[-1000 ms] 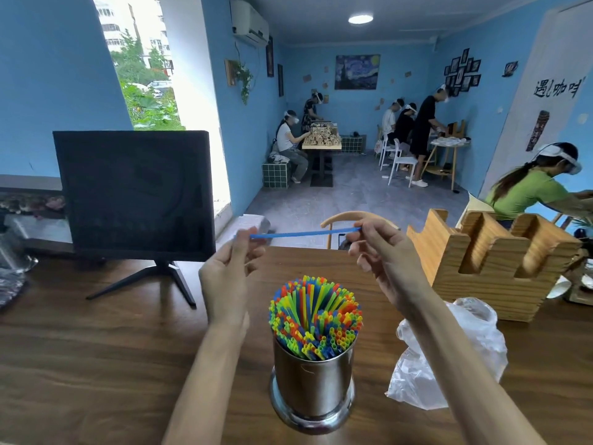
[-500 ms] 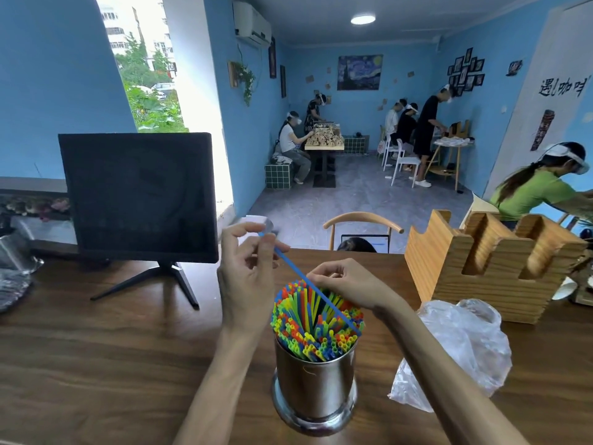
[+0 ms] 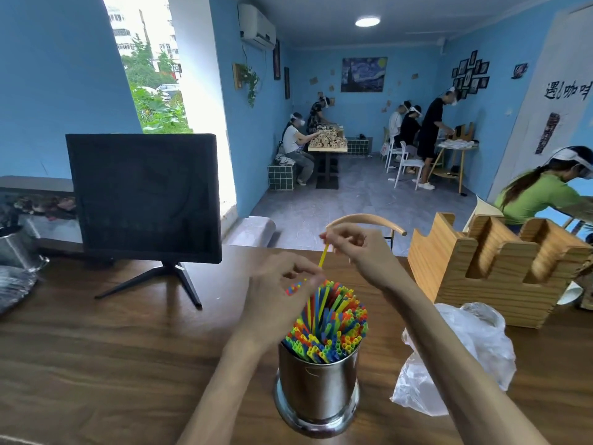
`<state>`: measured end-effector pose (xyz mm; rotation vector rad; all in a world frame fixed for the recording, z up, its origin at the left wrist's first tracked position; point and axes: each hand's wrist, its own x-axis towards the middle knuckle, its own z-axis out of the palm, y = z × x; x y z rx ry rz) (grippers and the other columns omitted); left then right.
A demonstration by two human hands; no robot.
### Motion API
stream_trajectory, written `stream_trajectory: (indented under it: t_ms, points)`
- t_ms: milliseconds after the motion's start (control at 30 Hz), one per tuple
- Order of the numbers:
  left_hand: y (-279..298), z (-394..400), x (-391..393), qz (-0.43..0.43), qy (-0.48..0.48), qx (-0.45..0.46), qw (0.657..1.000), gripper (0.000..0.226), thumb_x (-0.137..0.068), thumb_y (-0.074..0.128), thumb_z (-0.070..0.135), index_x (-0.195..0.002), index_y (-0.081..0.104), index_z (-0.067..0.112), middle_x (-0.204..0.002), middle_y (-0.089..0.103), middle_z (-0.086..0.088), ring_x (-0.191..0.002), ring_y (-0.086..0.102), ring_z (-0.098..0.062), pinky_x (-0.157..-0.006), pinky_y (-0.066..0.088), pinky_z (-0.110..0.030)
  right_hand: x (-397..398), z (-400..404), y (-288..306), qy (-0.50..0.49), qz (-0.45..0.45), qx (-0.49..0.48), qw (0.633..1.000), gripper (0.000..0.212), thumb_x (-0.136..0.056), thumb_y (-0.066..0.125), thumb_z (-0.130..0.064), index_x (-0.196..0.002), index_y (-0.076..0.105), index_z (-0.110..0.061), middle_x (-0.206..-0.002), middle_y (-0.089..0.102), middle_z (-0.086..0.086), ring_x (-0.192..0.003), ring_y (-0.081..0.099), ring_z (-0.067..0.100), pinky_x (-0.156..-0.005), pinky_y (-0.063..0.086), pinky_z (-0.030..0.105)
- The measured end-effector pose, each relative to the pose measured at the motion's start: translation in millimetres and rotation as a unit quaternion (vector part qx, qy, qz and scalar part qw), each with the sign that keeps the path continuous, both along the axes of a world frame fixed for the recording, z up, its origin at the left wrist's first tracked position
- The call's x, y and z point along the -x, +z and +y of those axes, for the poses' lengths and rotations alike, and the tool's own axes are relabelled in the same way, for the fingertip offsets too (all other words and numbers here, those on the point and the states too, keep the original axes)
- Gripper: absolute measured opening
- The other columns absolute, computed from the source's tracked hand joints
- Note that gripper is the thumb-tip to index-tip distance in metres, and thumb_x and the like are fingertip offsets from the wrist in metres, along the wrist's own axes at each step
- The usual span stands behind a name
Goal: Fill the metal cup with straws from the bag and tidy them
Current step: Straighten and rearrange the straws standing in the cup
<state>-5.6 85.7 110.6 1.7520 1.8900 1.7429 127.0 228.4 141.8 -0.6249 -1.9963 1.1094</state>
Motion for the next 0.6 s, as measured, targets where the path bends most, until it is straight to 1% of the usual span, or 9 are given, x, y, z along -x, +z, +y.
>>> stream_trajectory:
  t_ms: [33, 100, 233, 300, 333, 400, 467, 533, 600]
  points:
    - [-4.5, -0.3, 1.0, 0.030, -0.010, 0.032, 0.999, 0.011, -0.085, 0.081, 0.035, -0.079, 0.074, 0.041, -0.106, 0.069, 0.024, -0.110, 0.060, -0.002, -0.087, 0.044, -0.011, -2.3, -0.5, 9.2, -0.002, 0.048, 0.003, 0.999, 0.015, -0.101, 0.062, -0.029, -0.097, 0.076, -0.028, -0.096, 0.077, -0.007, -0.077, 0.063, 0.001, -0.068, 0.045, 0.017]
    - [-10.7, -0.9, 3.0, 0.032, -0.024, 0.078, 0.996, 0.008, -0.084, 0.078, 0.046, -0.080, 0.077, 0.039, -0.106, 0.066, 0.029, -0.116, 0.055, 0.001, -0.091, 0.042, -0.011, -8.3, -1.8, 25.4, -0.002, 0.141, 0.020, 0.990, 0.016, -0.104, 0.058, -0.021, -0.100, 0.074, -0.020, -0.093, 0.075, -0.003, -0.073, 0.060, 0.005, -0.059, 0.043, 0.016]
    - [-13.6, 3.7, 8.2, -0.105, -0.025, 0.053, 0.993, 0.007, -0.096, 0.069, 0.039, -0.102, 0.070, 0.036, -0.106, 0.070, 0.021, -0.109, 0.063, 0.000, -0.094, 0.047, -0.018, -19.3, -5.0, 42.2, 0.000, 0.272, 0.079, 0.959, 0.017, -0.105, 0.055, -0.018, -0.099, 0.071, -0.016, -0.089, 0.070, 0.000, -0.066, 0.054, 0.011, -0.052, 0.042, 0.018]
    - [-12.3, 5.0, 9.6, -0.121, -0.039, 0.069, 0.989, 0.019, -0.098, 0.061, 0.042, -0.116, 0.067, 0.037, -0.110, 0.071, 0.022, -0.109, 0.065, 0.002, -0.093, 0.049, -0.016, -23.1, -6.8, 44.0, 0.017, 0.305, 0.114, 0.945, 0.018, -0.106, 0.053, -0.018, -0.099, 0.069, -0.016, -0.088, 0.070, 0.000, -0.064, 0.055, 0.012, -0.052, 0.044, 0.021]
    - [-11.4, 4.9, 10.4, -0.116, -0.044, 0.079, 0.989, 0.021, -0.099, 0.058, 0.043, -0.117, 0.068, 0.038, -0.108, 0.072, 0.022, -0.106, 0.066, 0.002, -0.090, 0.049, -0.013, -24.2, -7.6, 43.9, 0.025, 0.316, 0.128, 0.940, 0.019, -0.106, 0.052, -0.017, -0.099, 0.069, -0.016, -0.087, 0.071, 0.000, -0.063, 0.057, 0.012, -0.052, 0.046, 0.021]
    - [-11.1, 2.1, 10.6, -0.131, -0.064, 0.070, 0.987, 0.024, -0.096, 0.055, 0.047, -0.107, 0.073, 0.036, -0.095, 0.076, 0.016, -0.093, 0.070, 0.002, -0.082, 0.050, -0.011, -26.3, -8.2, 40.8, 0.035, 0.329, 0.149, 0.932, 0.020, -0.107, 0.050, -0.017, -0.099, 0.068, -0.015, -0.086, 0.072, 0.000, -0.063, 0.059, 0.012, -0.055, 0.049, 0.021]
    - [-9.9, -0.4, 11.0, -0.180, -0.093, 0.043, 0.978, 0.024, -0.091, 0.059, 0.047, -0.095, 0.078, 0.033, -0.082, 0.077, 0.006, -0.082, 0.071, -0.002, -0.079, 0.052, -0.014, -28.5, -6.7, 35.8, 0.040, 0.341, 0.179, 0.922, 0.019, -0.107, 0.049, -0.016, -0.100, 0.067, -0.014, -0.085, 0.072, 0.000, -0.063, 0.061, 0.011, -0.058, 0.052, 0.021]
    - [-9.2, -0.6, 12.9, -0.204, -0.089, 0.021, 0.975, 0.018, -0.088, 0.064, 0.040, -0.085, 0.081, 0.036, -0.077, 0.076, 0.005, -0.078, 0.070, -0.002, -0.078, 0.052, -0.014, -32.3, -5.3, 31.2, 0.060, 0.350, 0.232, 0.906, 0.018, -0.105, 0.050, -0.015, -0.100, 0.067, -0.013, -0.086, 0.072, 0.000, -0.065, 0.062, 0.011, -0.061, 0.055, 0.020]
    - [-7.4, -0.7, 16.3, -0.253, -0.060, -0.004, 0.966, 0.012, -0.085, 0.071, 0.033, -0.082, 0.082, 0.035, -0.079, 0.078, 0.003, -0.078, 0.071, -0.003, -0.075, 0.052, -0.013, -36.1, -4.7, 27.1, 0.101, 0.360, 0.314, 0.873, 0.017, -0.099, 0.055, -0.016, -0.096, 0.071, -0.011, -0.090, 0.073, 0.003, -0.070, 0.065, 0.012, -0.067, 0.058, 0.022]
